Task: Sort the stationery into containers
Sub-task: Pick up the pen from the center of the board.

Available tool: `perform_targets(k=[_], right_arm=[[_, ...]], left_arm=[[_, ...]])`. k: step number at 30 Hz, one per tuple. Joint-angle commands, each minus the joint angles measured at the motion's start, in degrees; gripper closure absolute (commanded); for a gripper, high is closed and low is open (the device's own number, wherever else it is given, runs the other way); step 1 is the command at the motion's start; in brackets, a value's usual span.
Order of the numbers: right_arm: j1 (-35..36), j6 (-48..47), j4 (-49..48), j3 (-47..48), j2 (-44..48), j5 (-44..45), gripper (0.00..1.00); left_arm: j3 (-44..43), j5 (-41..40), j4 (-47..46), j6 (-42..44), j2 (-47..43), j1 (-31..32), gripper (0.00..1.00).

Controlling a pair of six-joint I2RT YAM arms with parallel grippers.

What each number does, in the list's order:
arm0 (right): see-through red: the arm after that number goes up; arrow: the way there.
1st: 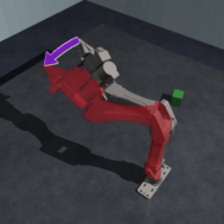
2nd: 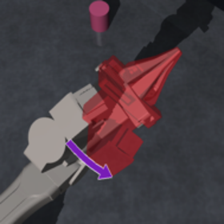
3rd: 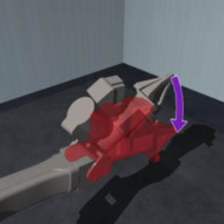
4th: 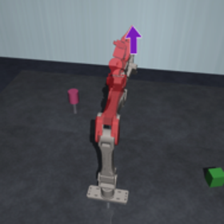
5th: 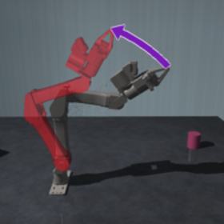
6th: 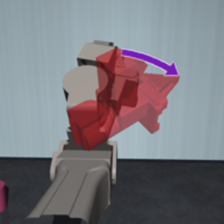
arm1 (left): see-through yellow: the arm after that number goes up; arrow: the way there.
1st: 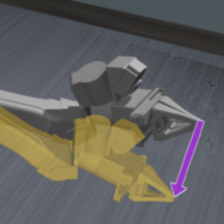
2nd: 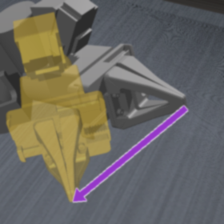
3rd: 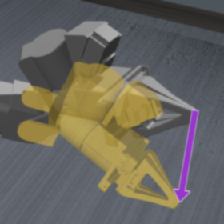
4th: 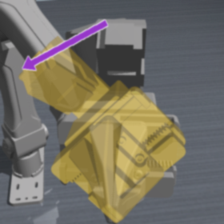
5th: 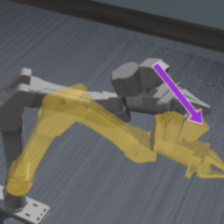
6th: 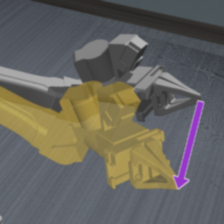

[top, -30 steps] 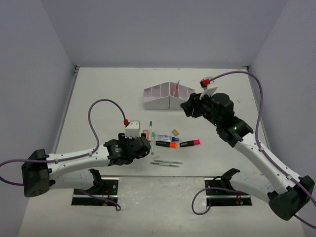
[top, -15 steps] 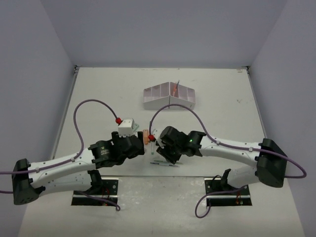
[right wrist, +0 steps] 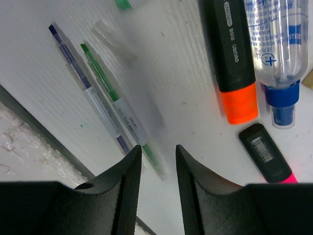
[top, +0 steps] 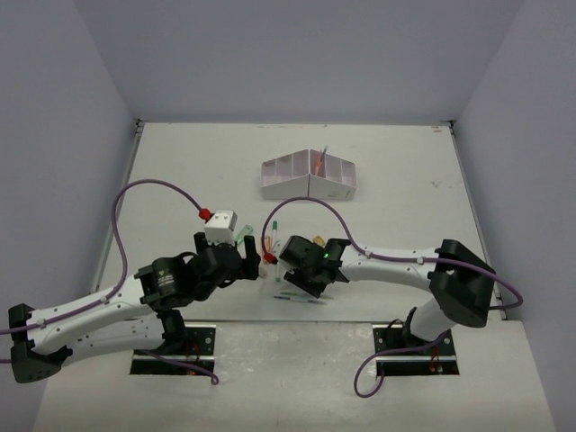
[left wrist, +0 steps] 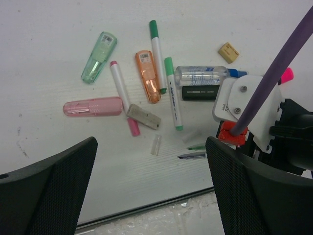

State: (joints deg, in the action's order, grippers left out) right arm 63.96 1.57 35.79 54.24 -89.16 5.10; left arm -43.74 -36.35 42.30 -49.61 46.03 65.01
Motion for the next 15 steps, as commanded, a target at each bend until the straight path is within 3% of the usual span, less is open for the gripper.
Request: perform_targets(k=[1,15], right_arm=[[0.3,-1.1,0.0,3.3,-2.2,0.4,0.65],[0.3,-1.1,0.1,3.2,-3.6,-2.6,0.67]], left_arm=[[0.5,0.5,-0.5,2.1,-0.2,0.2,0.06],[1.1,0.8,-0.8,2.3,-1.1,0.3,0.05]])
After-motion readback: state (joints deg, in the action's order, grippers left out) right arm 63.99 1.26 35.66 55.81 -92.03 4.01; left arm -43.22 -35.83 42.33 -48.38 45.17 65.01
